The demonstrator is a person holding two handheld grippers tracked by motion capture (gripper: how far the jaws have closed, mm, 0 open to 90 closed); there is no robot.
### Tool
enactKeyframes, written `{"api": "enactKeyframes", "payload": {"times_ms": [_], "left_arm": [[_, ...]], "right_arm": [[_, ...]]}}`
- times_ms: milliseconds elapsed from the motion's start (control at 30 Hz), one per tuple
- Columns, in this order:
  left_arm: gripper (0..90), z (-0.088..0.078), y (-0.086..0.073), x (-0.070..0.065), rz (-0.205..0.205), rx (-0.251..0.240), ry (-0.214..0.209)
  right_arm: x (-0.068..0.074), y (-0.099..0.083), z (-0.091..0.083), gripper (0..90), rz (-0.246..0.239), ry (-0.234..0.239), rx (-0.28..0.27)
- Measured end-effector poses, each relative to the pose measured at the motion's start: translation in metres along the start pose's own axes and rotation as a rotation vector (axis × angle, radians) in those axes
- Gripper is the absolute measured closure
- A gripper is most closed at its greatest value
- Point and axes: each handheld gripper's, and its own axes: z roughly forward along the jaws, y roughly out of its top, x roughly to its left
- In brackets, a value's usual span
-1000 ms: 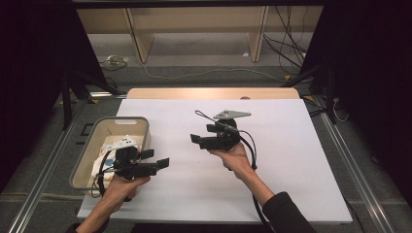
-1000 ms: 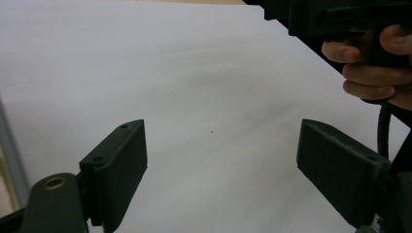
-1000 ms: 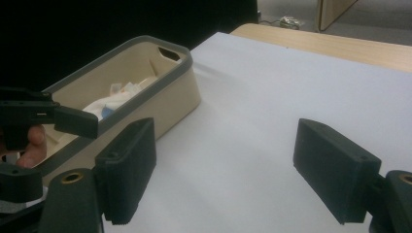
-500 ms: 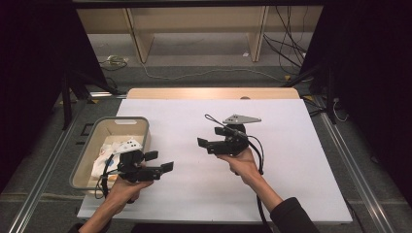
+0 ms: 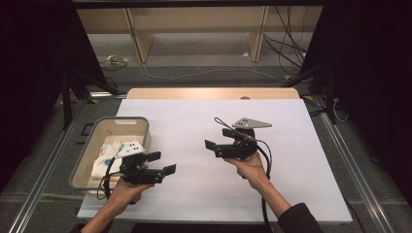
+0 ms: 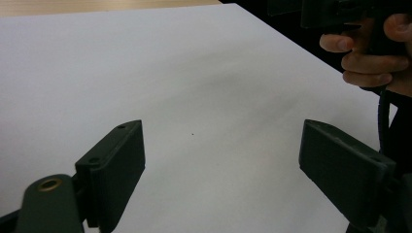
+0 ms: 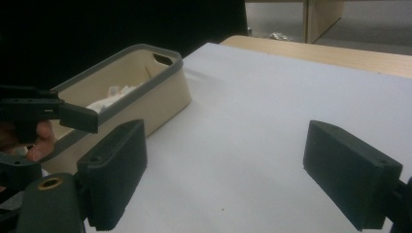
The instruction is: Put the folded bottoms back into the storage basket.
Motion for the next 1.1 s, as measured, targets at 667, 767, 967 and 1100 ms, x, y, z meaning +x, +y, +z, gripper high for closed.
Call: {"api": "enactKeyframes", "payload": {"times_ms": [667, 767, 967, 1100], "left_arm": [[16.8, -0.003, -0.001, -0.003, 0.043, -0.042, -0.01], [16.8, -0.004, -0.001, -0.003, 0.046, -0.051, -0.013], [16.8, -0.005, 0.0, -0.003, 0.051, -0.07, -0.016], [16.8, -0.007, 0.0, -0.004, 0.058, -0.076, -0.022]], "right_arm": [[-0.003, -0.012, -0.03, 16.4, -0.008, -0.022, -0.044], [-0.003, -0.014, -0.034, 16.4, -0.01, -0.027, -0.047], [-0.002, -0.018, -0.041, 16.4, -0.024, -0.035, -0.055], [-0.001, -0.019, -0.044, 16.5, -0.026, -0.036, -0.06]]}}
